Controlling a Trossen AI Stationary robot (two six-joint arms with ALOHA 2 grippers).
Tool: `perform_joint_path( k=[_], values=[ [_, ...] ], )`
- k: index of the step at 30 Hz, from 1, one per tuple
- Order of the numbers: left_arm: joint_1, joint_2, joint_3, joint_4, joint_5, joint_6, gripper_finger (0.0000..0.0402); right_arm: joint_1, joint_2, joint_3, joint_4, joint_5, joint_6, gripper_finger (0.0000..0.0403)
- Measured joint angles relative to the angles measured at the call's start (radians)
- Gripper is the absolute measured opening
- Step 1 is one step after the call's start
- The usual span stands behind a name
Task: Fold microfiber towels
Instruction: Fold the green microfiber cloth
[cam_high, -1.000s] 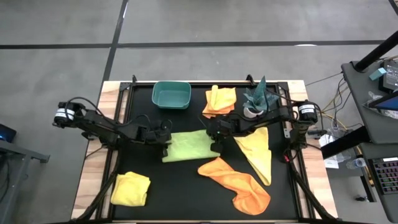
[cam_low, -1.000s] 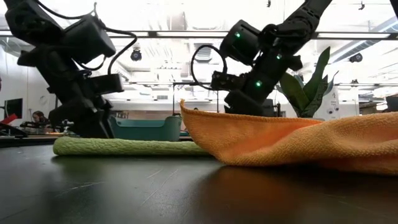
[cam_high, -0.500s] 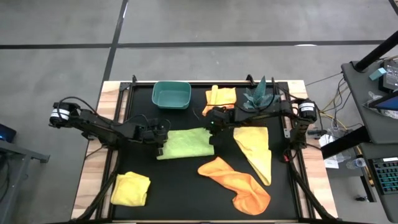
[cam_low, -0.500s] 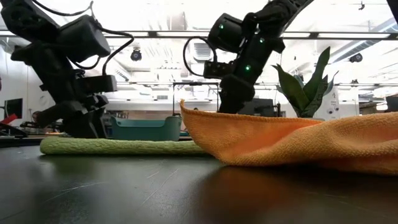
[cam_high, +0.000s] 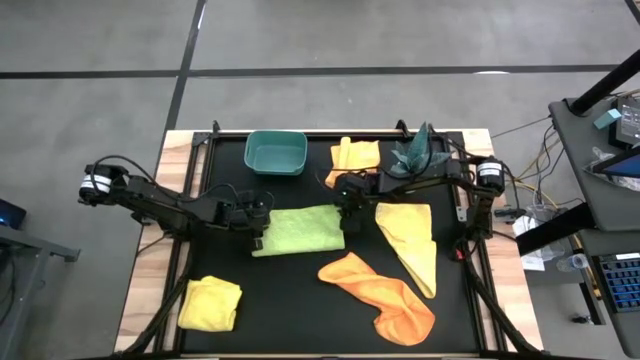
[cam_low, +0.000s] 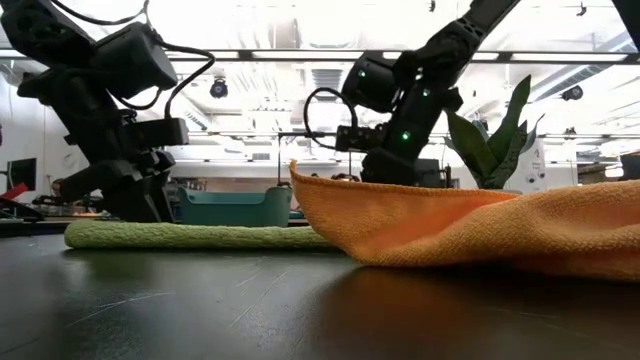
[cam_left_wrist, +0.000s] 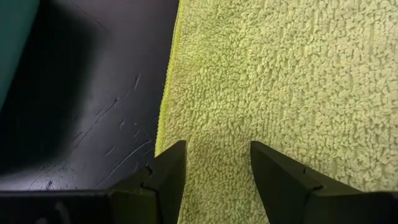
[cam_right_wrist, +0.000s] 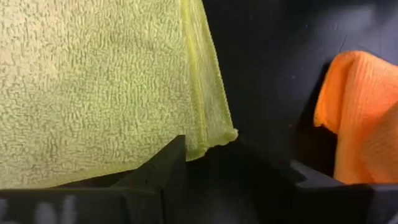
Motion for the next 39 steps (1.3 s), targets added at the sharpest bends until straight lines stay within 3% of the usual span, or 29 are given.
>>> perform_joint_path(
  k=[7,16,29,34,39],
  values=[
    [0.0,0.0,0.0,0.001,0.0,0.0,0.0163,0.0,0.0,-0.007,0.003,0.0,0.014,0.0112],
    [0.0,0.0,0.0,0.003,0.0,0.0,0.0163,0.006,0.0,-0.006,0.002,0.0,-0.023,0.0014],
    [0.0,-0.029,0.008,0.003,-0.001,0.0,0.0163,0.029,-0.044,-0.001,-0.001,0.001,-0.03,0.0008],
    [0.0,-0.031,0.006,0.003,-0.001,0.0,0.0163,0.014,-0.041,-0.001,0.0,0.0,0.102,0.0014],
    [0.0,-0.031,0.006,0.003,-0.001,0.0,0.0163,-0.008,-0.041,-0.001,-0.006,-0.031,0.276,0.0056]
  ],
)
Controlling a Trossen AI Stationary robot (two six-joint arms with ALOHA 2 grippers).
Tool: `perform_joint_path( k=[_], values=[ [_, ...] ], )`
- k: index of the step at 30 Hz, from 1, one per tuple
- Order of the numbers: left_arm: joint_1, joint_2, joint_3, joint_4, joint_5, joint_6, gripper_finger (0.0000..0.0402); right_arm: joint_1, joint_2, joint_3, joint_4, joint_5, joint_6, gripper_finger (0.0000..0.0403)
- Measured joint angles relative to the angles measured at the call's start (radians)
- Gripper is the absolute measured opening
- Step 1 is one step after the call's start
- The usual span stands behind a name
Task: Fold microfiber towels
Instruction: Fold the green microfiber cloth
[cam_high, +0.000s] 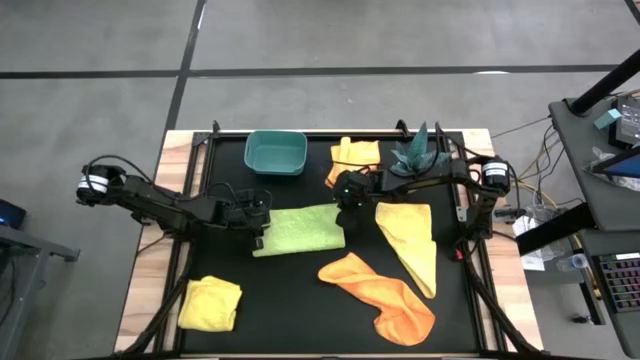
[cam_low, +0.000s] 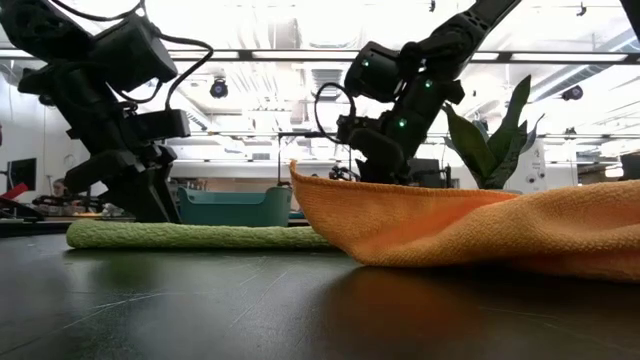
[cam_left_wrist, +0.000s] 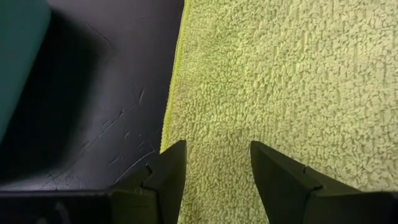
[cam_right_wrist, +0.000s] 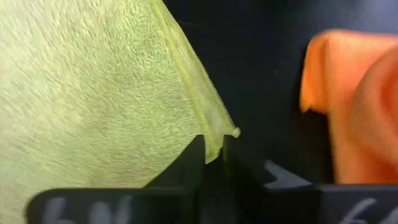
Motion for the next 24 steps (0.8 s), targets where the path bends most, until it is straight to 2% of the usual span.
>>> perform_joint_path(
  k=[4,11,15,24],
  values=[
    [0.0,0.0,0.0,0.001,0.0,0.0,0.0163,-0.013,0.0,-0.001,0.0,-0.029,0.13,0.0104],
    [0.0,0.0,0.0,0.007,0.0,0.0,0.0163,-0.014,0.001,-0.007,0.008,-0.02,0.159,0.0156],
    [0.0,0.0,0.0,0.007,0.0,-0.001,0.0163,-0.014,0.001,-0.012,0.016,-0.02,0.159,0.0162],
    [0.0,0.0,-0.001,0.007,0.0,-0.002,0.0163,-0.014,0.001,-0.076,0.113,-0.019,0.158,0.0146]
  ],
)
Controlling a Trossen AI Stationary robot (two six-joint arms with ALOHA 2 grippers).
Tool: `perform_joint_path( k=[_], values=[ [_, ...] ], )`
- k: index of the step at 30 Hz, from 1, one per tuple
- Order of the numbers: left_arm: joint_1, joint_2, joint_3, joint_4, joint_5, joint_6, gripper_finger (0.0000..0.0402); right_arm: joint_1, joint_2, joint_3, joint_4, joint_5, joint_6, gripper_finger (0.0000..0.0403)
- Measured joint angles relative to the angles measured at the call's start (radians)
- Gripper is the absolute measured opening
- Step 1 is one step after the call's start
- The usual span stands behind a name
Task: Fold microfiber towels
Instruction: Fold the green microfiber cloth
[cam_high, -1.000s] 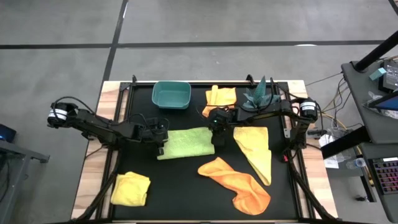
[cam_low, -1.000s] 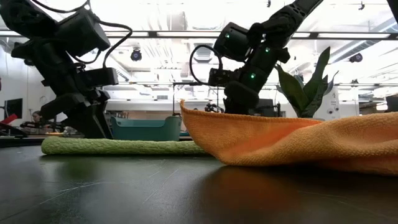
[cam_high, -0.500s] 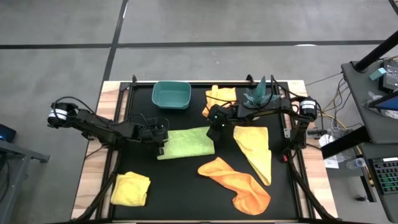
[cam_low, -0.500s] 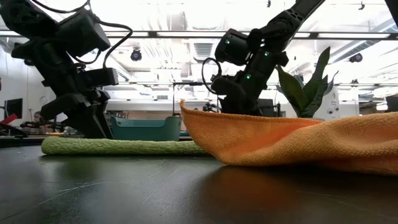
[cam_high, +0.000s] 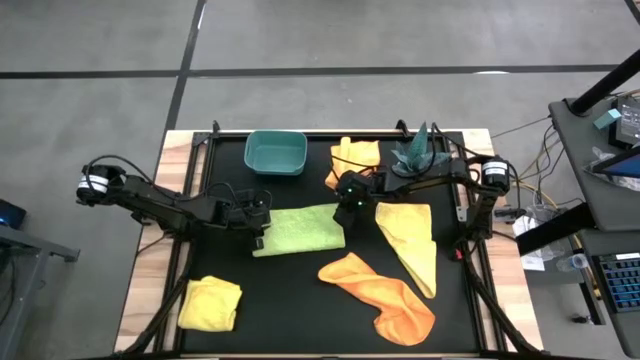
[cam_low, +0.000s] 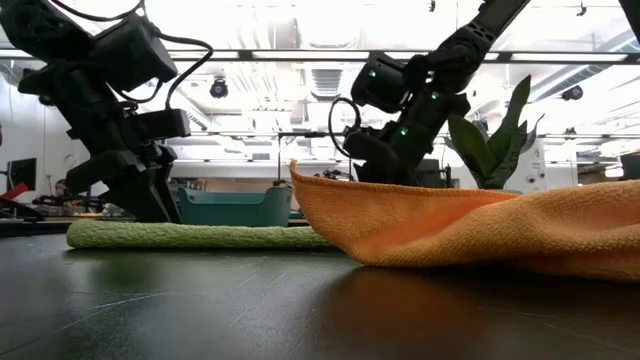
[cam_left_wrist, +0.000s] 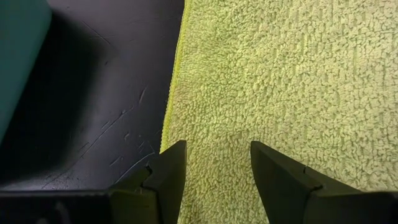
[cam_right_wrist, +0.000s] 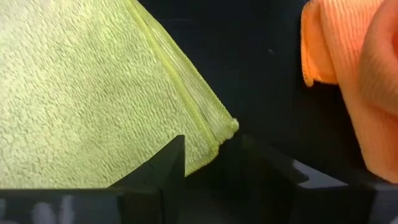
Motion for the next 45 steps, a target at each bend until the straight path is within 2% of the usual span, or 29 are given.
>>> perform_joint_path(
  k=[18,22,29,39,45],
  values=[
    [0.0,0.0,-0.001,0.0,0.0,-0.024,0.0163,0.006,0.0,-0.081,0.128,0.0,-0.004,0.0132],
    [0.0,0.0,-0.001,0.0,0.0,-0.024,0.0163,0.011,0.0,-0.081,0.133,-0.001,-0.031,0.0107],
    [0.0,0.0,-0.001,0.0,0.0,-0.025,0.0163,0.018,0.0,-0.081,0.145,-0.001,-0.071,0.0016],
    [0.0,0.0,-0.001,0.0,-0.001,-0.025,0.0163,0.024,-0.013,-0.052,0.184,0.002,-0.13,0.0008],
    [0.0,0.0,-0.001,-0.006,-0.018,-0.026,0.0163,0.024,-0.015,-0.023,0.166,0.085,-0.168,0.0008]
  ],
)
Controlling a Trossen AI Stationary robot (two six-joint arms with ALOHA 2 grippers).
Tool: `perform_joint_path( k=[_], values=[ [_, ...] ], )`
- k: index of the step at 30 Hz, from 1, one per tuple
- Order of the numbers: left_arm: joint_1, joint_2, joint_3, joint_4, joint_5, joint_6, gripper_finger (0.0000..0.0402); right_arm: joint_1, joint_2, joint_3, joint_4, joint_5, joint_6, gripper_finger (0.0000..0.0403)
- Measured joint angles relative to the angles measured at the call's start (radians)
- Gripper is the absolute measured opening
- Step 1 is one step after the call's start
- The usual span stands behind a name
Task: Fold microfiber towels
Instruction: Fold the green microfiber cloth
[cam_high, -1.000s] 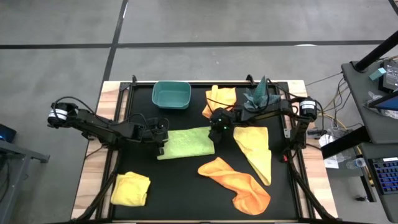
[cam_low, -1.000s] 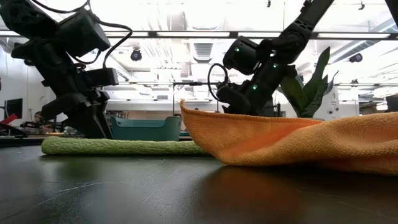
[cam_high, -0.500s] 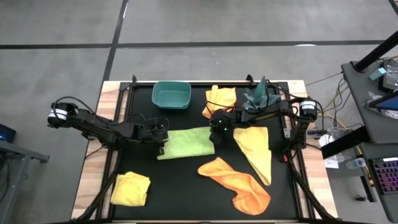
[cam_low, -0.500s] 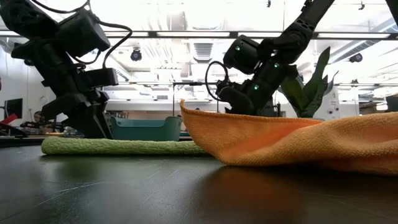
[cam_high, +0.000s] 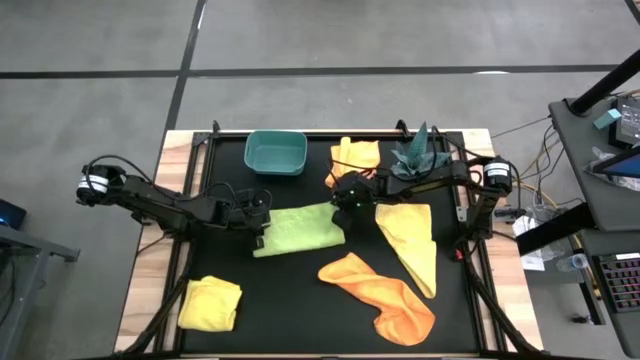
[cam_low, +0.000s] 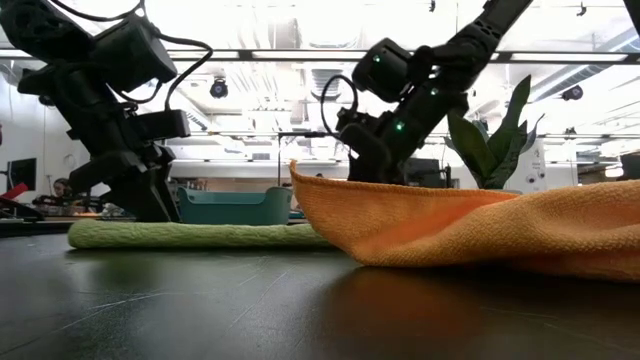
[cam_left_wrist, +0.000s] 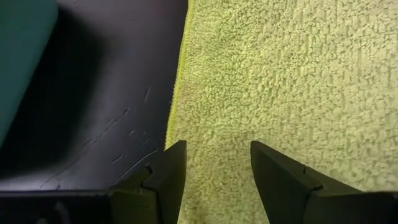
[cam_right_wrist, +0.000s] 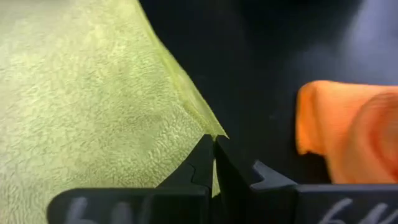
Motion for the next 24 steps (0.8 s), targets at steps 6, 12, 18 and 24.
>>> perform_joint_path(
  k=[6,12,18,24],
  values=[
    [0.0,0.0,0.0,-0.051,-0.046,-0.034,0.0163,0.0,0.0,-0.002,-0.029,0.128,-0.002,0.0008],
    [0.0,0.0,0.0,-0.066,-0.07,-0.052,0.0163,0.019,0.002,-0.003,-0.004,0.285,-0.042,0.0008],
    [0.0,0.0,0.0,-0.066,-0.07,-0.052,0.0163,0.026,0.011,-0.005,0.055,0.309,-0.07,0.0008],
    [0.0,0.0,0.0,-0.081,-0.07,-0.052,0.0163,0.028,0.083,-0.005,0.064,0.417,-0.06,0.0008]
  ],
)
